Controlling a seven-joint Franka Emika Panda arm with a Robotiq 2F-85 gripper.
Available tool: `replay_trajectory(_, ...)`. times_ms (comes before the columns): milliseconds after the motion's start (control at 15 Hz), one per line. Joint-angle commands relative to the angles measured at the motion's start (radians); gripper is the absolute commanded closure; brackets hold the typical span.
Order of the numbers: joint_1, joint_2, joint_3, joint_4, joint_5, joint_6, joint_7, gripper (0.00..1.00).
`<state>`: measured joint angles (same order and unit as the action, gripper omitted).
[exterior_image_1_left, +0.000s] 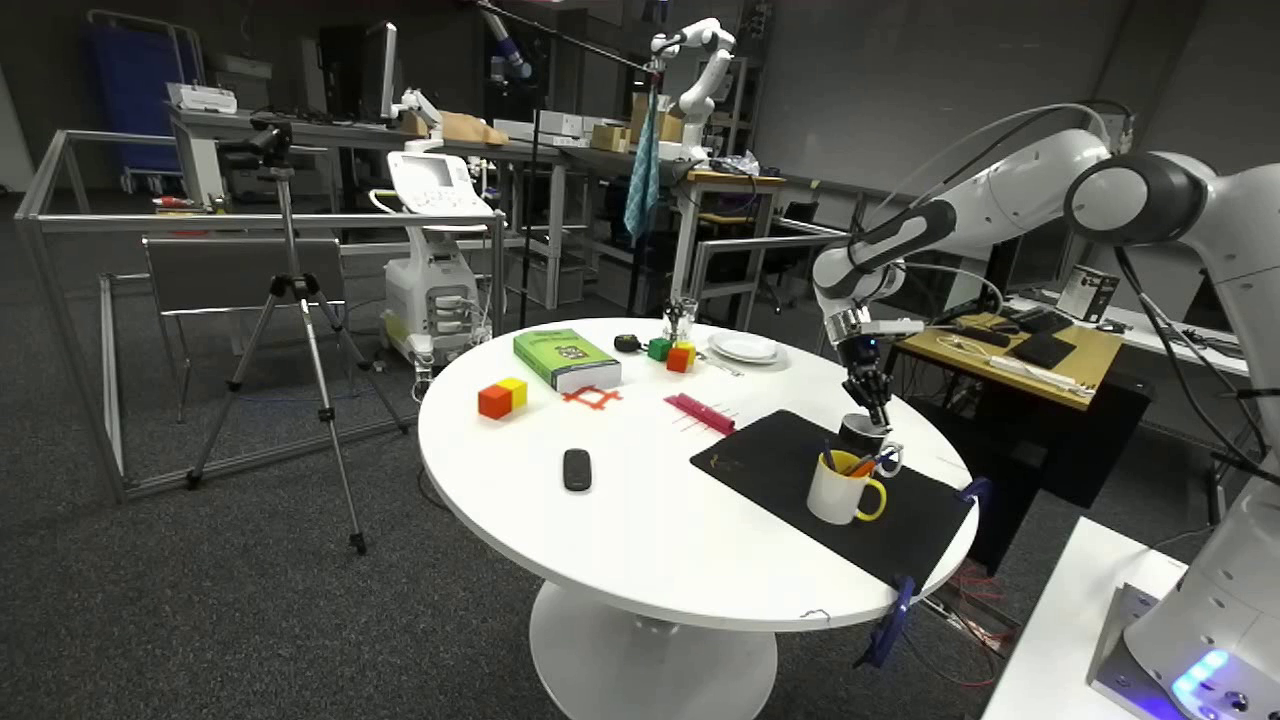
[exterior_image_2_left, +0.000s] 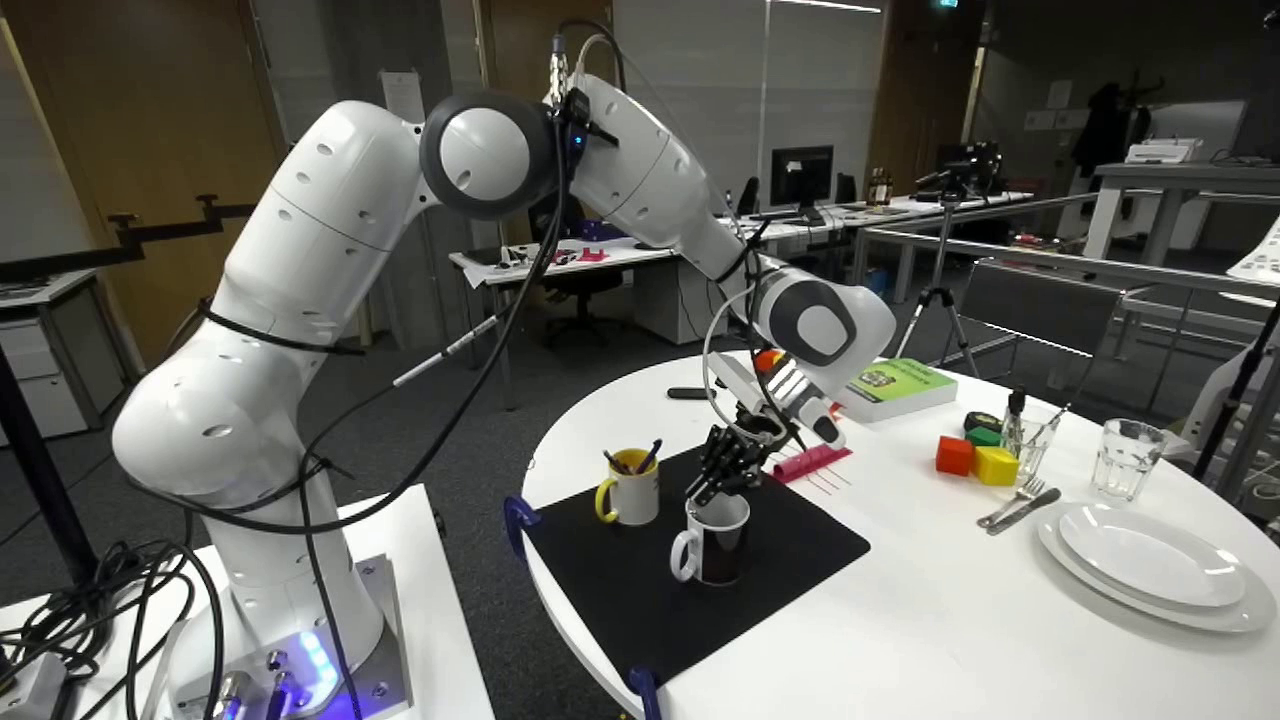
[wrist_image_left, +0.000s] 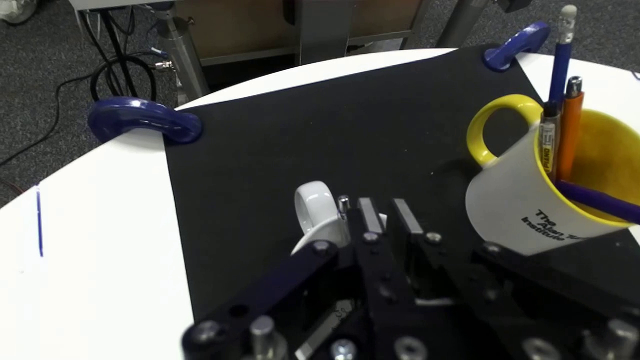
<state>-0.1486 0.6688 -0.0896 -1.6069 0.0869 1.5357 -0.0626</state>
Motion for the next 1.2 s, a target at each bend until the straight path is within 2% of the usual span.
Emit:
replay_trajectory(0, -0.007, -0.04, 0.0, -0.048, -0.022, 0.03, -0.02, 0.99)
replay_trajectory(133, -0.008, -0.039, -0.001, -0.045, -0.024, 0.029, -0.021, 0.88)
replay_trajectory(200, -0.009, -0.038, -0.002, -0.043, -0.026, 0.028, -0.021, 0.7)
replay_trajectory(333, -0.011, -0.038, -0.003, -0.042, -0.028, 0.027, -0.022, 0.6)
replay_trajectory(467, -0.014, -0.036, -0.003, -0.04, -0.03, 0.027, -0.024, 0.62)
replay_trajectory(667, -0.015, -0.032, -0.004, -0.036, -0.034, 0.027, -0.028, 0.84)
replay_trajectory(867, -0.015, -0.028, -0.005, -0.033, -0.039, 0.027, -0.03, 0.89)
replay_trajectory(933, -0.015, -0.026, -0.005, -0.032, -0.04, 0.027, -0.031, 0.82)
replay_trajectory(1067, -0.015, -0.024, -0.004, -0.029, -0.045, 0.027, -0.032, 0.59)
replay_trajectory(1133, -0.015, -0.022, -0.004, -0.028, -0.048, 0.026, -0.033, 0.56)
